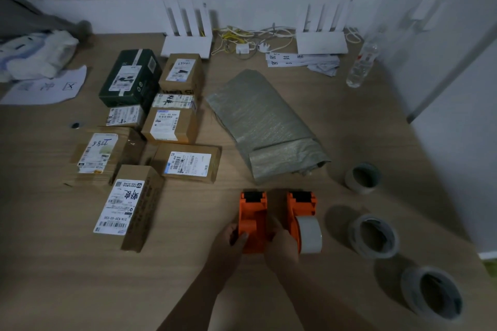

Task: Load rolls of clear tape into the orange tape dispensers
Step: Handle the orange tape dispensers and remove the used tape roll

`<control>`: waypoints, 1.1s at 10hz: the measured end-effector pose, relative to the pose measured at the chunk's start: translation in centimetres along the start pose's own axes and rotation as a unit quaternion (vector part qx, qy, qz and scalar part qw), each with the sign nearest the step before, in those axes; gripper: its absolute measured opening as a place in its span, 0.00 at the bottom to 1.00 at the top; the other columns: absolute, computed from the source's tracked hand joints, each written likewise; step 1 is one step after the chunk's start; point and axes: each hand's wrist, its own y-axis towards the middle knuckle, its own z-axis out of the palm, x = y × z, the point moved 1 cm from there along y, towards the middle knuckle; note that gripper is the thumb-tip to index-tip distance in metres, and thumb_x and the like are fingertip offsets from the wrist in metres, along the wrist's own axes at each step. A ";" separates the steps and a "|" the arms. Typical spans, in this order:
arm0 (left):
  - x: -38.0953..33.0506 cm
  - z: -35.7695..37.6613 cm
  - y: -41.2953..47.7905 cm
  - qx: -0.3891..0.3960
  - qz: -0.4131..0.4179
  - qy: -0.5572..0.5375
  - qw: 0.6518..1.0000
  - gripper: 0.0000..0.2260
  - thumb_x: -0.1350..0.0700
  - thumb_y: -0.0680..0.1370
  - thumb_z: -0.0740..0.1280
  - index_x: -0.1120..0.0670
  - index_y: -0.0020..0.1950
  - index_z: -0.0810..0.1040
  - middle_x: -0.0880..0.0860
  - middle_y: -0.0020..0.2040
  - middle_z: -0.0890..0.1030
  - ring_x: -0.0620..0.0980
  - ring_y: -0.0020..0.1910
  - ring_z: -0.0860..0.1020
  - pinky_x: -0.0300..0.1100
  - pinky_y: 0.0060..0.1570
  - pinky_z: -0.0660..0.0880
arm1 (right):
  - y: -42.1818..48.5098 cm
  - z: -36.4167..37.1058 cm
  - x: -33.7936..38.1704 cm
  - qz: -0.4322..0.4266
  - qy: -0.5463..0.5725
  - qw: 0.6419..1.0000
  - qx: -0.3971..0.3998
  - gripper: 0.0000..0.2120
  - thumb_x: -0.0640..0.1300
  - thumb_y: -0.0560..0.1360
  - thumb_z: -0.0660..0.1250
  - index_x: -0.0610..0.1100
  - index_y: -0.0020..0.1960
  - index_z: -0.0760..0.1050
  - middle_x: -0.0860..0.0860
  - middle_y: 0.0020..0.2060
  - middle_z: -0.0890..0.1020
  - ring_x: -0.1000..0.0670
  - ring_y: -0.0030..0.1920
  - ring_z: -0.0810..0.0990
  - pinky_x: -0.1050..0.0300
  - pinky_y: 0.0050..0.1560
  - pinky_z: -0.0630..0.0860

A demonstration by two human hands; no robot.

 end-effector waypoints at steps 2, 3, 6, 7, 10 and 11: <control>-1.6 0.3 -0.4 -0.079 0.002 0.021 0.997 0.11 0.57 0.71 0.72 0.46 0.50 0.76 0.51 0.46 0.83 0.47 0.45 0.82 0.46 0.45 0.80 | 0.2 -0.2 0.7 -0.069 -0.008 0.997 -0.037 0.12 0.41 0.78 0.62 0.43 0.59 0.78 0.45 0.55 0.83 0.46 0.56 0.81 0.58 0.53 0.74; -2.3 0.7 0.7 -0.139 0.016 0.064 0.988 0.11 0.55 0.70 0.70 0.44 0.50 0.78 0.49 0.48 0.81 0.47 0.47 0.80 0.49 0.50 0.80 | 0.0 -2.1 2.1 -0.104 0.024 0.994 -0.036 0.13 0.41 0.77 0.63 0.44 0.59 0.78 0.48 0.53 0.84 0.49 0.52 0.81 0.61 0.49 0.71; -8.4 5.4 1.1 -0.049 0.031 0.063 0.996 0.10 0.60 0.75 0.65 0.50 0.52 0.81 0.44 0.48 0.83 0.43 0.50 0.80 0.40 0.52 0.75 | 0.2 -9.9 1.8 -0.159 0.105 0.979 -0.077 0.06 0.38 0.73 0.67 0.41 0.45 0.82 0.45 0.38 0.85 0.46 0.43 0.83 0.49 0.48 0.78; -8.8 7.2 0.7 -0.023 0.010 0.054 0.998 0.10 0.60 0.77 0.64 0.50 0.54 0.80 0.45 0.48 0.82 0.40 0.45 0.79 0.36 0.43 0.75 | 0.4 -11.6 -0.1 -0.126 0.114 0.982 -0.082 0.08 0.39 0.74 0.68 0.42 0.51 0.83 0.44 0.43 0.86 0.46 0.45 0.82 0.51 0.48 0.77; -6.6 10.3 -0.2 0.012 -0.086 0.043 0.995 0.08 0.57 0.77 0.65 0.52 0.54 0.80 0.53 0.51 0.83 0.52 0.51 0.81 0.50 0.55 0.79 | 2.4 -12.3 -5.1 -0.063 0.097 0.991 -0.073 0.17 0.49 0.69 0.67 0.48 0.56 0.82 0.50 0.48 0.86 0.49 0.51 0.83 0.46 0.55 0.80; -5.8 11.0 -0.4 0.016 -0.121 0.022 0.992 0.04 0.53 0.76 0.67 0.48 0.50 0.80 0.52 0.50 0.84 0.51 0.51 0.82 0.54 0.59 0.78 | 3.0 -12.2 -6.4 -0.066 0.088 0.992 -0.069 0.15 0.48 0.69 0.67 0.46 0.54 0.82 0.49 0.47 0.86 0.47 0.51 0.83 0.46 0.53 0.80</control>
